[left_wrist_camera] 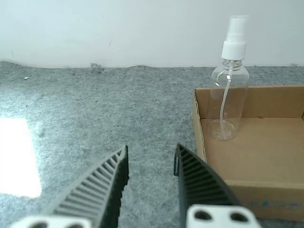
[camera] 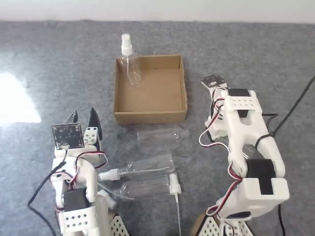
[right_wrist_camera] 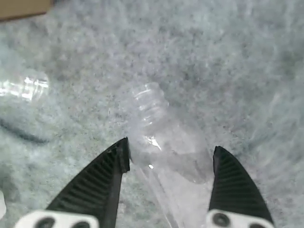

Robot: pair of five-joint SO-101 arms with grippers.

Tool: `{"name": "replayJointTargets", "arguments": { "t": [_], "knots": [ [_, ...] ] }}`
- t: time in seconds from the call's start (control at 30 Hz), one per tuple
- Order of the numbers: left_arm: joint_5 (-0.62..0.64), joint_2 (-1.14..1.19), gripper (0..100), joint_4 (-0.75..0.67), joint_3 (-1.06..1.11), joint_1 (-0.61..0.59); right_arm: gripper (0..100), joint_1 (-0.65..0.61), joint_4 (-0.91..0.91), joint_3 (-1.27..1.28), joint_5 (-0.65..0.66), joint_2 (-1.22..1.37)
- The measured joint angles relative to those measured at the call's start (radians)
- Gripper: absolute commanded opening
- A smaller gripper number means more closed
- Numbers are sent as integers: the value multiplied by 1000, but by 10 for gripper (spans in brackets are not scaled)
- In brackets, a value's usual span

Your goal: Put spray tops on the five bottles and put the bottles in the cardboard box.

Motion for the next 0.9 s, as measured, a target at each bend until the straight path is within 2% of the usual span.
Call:
{"name": "replayJointTargets", "arguments": {
  "t": [0.1,0.23,0.3,0.5,0.67,0.9],
  "knots": [
    [0,0,152,0,0,0,218,-9,-2,0,23,0],
    [0,0,152,0,0,0,343,-37,-6,0,72,0],
    [0,0,152,0,0,0,370,-35,-15,0,101,0],
    [0,0,152,0,0,0,314,-48,-34,0,212,0],
    [0,0,152,0,0,0,309,-44,-34,0,304,0],
    [0,0,152,0,0,0,310,-49,-34,0,342,0]
  ]
}}
